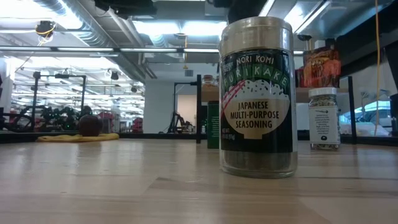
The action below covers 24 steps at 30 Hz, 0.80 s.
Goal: Shelf spices
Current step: Put the right black seasoning can on the shelf
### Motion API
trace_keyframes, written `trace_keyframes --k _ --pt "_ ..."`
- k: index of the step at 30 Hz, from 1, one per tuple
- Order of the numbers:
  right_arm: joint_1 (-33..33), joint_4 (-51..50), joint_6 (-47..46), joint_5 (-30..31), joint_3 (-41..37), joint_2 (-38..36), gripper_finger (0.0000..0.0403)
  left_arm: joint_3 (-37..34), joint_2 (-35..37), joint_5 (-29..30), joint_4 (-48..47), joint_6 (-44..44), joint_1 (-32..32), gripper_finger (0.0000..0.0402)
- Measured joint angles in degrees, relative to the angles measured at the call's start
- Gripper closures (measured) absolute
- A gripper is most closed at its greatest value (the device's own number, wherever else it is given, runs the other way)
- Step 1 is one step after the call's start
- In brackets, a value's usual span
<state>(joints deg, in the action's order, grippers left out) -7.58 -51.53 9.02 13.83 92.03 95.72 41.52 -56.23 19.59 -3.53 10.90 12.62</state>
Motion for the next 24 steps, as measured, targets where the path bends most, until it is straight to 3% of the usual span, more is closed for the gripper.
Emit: trace_keyframes --k 13,24 --pt "-12.66 8.48 3.06 -12.63 -0.01 2.67 0.0128 0.00 0.00 0.09 0.24 1.07 0.00 0.0251" --pt "-13.09 13.03 6.47 -12.42 -0.02 4.74 0.0124 0.02 0.00 0.09 -0.08 0.90 0.00 0.0251"
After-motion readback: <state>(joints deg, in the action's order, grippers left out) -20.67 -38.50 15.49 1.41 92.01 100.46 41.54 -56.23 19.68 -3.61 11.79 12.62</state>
